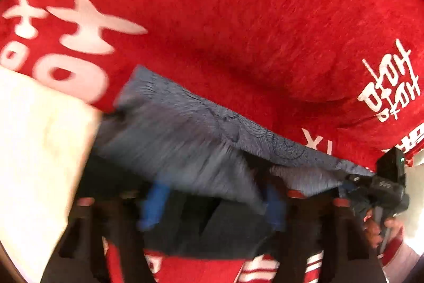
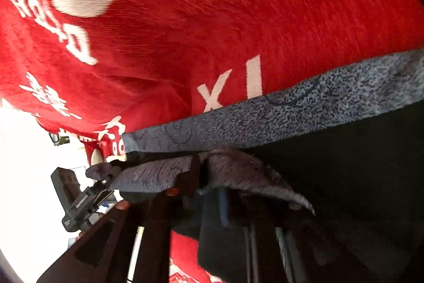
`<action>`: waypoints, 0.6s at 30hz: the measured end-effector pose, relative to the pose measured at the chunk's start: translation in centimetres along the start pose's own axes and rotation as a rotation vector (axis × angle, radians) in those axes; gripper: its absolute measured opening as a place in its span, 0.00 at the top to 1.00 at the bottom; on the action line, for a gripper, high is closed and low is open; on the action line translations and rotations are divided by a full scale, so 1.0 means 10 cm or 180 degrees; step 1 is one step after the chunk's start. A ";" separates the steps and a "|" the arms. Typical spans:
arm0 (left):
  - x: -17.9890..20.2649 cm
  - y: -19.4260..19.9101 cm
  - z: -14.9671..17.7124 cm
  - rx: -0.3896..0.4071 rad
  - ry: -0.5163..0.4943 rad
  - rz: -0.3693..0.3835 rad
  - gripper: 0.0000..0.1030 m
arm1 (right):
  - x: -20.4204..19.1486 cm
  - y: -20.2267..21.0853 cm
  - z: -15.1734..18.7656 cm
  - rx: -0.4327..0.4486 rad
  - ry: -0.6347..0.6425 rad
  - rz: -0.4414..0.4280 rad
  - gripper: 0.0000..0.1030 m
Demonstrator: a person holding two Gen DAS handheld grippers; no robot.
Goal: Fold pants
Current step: 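Lift the cuff edge with both grippers and fold it toward the waistband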
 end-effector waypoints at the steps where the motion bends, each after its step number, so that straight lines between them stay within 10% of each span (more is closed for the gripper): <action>1: -0.02 0.09 0.00 0.0064 -0.0014 -0.0062 0.17 | -0.04 0.06 0.00 0.0023 0.0050 0.0004 0.53; 8: 0.09 0.01 0.10 0.0005 -0.0364 -0.0352 0.17 | -0.59 0.30 0.30 0.0100 0.0704 0.0181 0.45; 13: 0.11 -0.54 0.04 -0.0051 -0.0387 -0.0758 0.16 | -0.29 -0.17 0.28 -0.0075 0.0837 0.0882 0.47; 18: 0.29 -0.39 0.12 -0.0089 -0.0642 -0.0868 0.13 | -0.23 0.05 0.23 0.0119 0.0514 0.0487 0.50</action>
Point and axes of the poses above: each gripper's, at about its wrist camera, not at the fingertips, and y roughly against the way its jaws point, x to its right, z to its underside, the point moved 6 cm from there along -y, roughly the way its jaws point, and after that the axes turned 2 degrees about -y, right-handed, at the moved point
